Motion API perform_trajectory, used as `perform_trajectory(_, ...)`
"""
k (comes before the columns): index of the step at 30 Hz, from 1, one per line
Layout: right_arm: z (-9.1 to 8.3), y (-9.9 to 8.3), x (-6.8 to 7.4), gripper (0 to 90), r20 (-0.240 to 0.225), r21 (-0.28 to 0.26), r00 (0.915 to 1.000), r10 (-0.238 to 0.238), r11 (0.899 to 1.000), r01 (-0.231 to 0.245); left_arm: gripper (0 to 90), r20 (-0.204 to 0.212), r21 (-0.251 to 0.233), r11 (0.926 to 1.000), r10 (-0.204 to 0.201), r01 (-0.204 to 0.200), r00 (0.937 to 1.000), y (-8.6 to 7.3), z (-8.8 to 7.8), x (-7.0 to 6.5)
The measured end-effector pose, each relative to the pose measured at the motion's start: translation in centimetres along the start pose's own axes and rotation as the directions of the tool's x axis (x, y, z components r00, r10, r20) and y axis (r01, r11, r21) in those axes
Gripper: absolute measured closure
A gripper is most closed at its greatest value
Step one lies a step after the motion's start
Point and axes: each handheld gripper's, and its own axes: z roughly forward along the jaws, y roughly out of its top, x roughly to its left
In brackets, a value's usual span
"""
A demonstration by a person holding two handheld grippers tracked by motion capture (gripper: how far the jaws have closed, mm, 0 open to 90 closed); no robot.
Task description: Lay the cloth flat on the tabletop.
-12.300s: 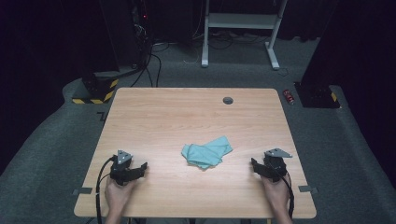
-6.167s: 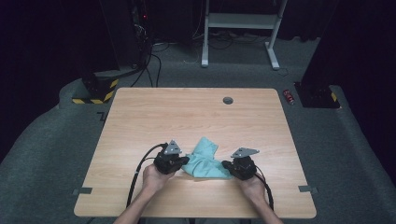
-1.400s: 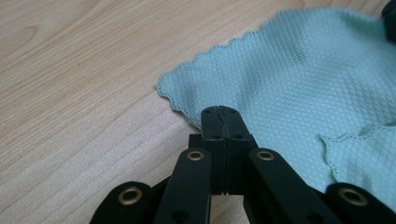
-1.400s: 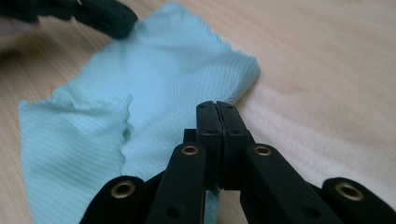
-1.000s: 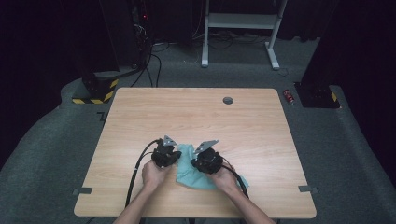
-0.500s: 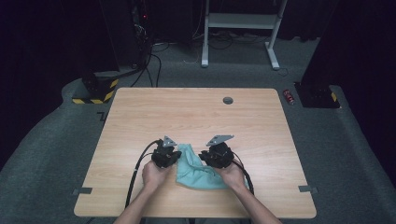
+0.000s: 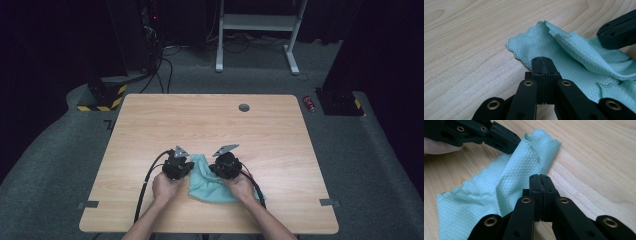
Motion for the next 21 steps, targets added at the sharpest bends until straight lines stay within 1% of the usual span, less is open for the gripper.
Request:
perform_trajectory(1,0.0,0.0,0.0,89.7,0.000,0.000,1.0000,0.000,1.000,0.000,89.7,0.000,0.000,1.0000,0.000,0.000,1.0000,0.0,0.0,0.0)
perform_trajectory(2,-0.7,0.0,-0.1,90.0,0.012,-0.014,0.9999,-0.006,1.000,0.006,89.8,0.004,0.002,1.0000,-0.003,0.003,1.0000,0.0,0.0,0.0)
perform_trajectory(4,-1.1,-0.1,-0.2,90.0,0.024,-0.031,0.9996,-0.011,0.999,0.012,89.9,0.002,0.004,1.0000,0.004,-0.004,1.0000,0.1,0.0,0.0)
perform_trajectory(6,-1.9,-0.1,-0.5,90.0,0.045,-0.048,0.9990,0.001,0.999,0.001,90.0,-0.006,0.008,0.9999,0.012,-0.012,0.9999,0.1,0.0,0.0)
perform_trajectory(7,-2.4,0.0,-0.7,90.0,0.067,-0.055,0.9978,0.002,0.998,0.002,90.0,-0.012,0.012,0.9999,0.011,-0.011,0.9999,0.2,-0.1,0.1)
perform_trajectory(9,-3.6,0.1,-1.3,90.0,0.120,-0.061,0.9928,-0.002,0.998,0.009,90.0,-0.019,0.011,0.9999,0.012,-0.011,0.9997,0.3,-0.2,0.4)
perform_trajectory(10,-4.0,0.2,-1.6,90.0,0.135,-0.061,0.9909,-0.005,0.998,0.014,90.0,-0.025,0.007,0.9999,0.008,-0.008,0.9997,0.4,-0.3,0.6)
perform_trajectory(11,-4.4,0.4,-1.9,90.0,0.161,-0.057,0.9869,-0.012,0.998,0.022,90.0,-0.029,-0.003,1.0000,-0.001,0.001,0.9996,0.5,-0.6,0.8)
perform_trajectory(12,-5.1,0.7,-2.3,90.0,0.192,-0.054,0.9810,-0.028,0.998,0.039,90.0,-0.036,-0.005,1.0000,-0.001,0.001,0.9994,0.7,-0.7,0.9)
perform_trajectory(13,-5.4,0.8,-2.4,90.0,0.203,-0.055,0.9787,-0.033,0.997,0.045,90.0,-0.046,-0.018,0.9998,-0.001,0.000,0.9989,0.8,-0.8,1.0)
perform_trajectory(14,-5.9,1.1,-2.6,90.0,0.220,-0.055,0.9749,-0.036,0.997,0.049,90.0,-0.057,-0.029,0.9995,-0.010,0.008,0.9983,1.0,-1.0,1.2)
perform_trajectory(15,-6.3,1.3,-2.8,90.0,0.244,-0.058,0.9687,-0.047,0.996,0.063,90.0,-0.066,-0.027,0.9996,-0.004,0.002,0.9978,1.1,-1.0,1.4)
perform_trajectory(16,-6.4,1.5,-2.9,90.0,0.254,-0.058,0.9660,-0.049,0.996,0.066,90.0,-0.076,-0.028,0.9996,-0.008,0.006,0.9971,1.3,-1.0,1.5)
perform_trajectory(17,-6.4,1.6,-3.1,90.0,0.271,-0.053,0.9612,-0.051,0.996,0.068,90.0,-0.081,-0.026,0.9996,-0.012,0.010,0.9966,1.4,-0.9,1.6)
perform_trajectory(18,-6.2,1.6,-3.3,89.7,0.272,-0.043,0.9610,-0.048,0.997,0.062,89.9,-0.091,-0.021,0.9997,-0.014,0.012,0.9958,1.5,-0.8,1.6)
perform_trajectory(19,-5.8,1.6,-3.5,89.3,0.265,-0.029,0.9635,-0.038,0.998,0.047,89.6,-0.095,-0.011,0.9999,-0.014,0.013,0.9954,1.6,-0.5,1.6)
perform_trajectory(20,-5.1,1.5,-3.7,88.7,0.264,0.001,0.9635,-0.043,0.999,0.044,89.4,-0.100,-0.004,1.0000,-0.008,0.007,0.9950,1.7,-0.4,1.5)
perform_trajectory(21,-4.6,1.3,-3.8,85.6,0.262,0.016,0.9641,-0.042,0.999,0.039,89.1,-0.106,-0.001,1.0000,0.000,0.000,0.9944,1.8,-0.3,1.4)
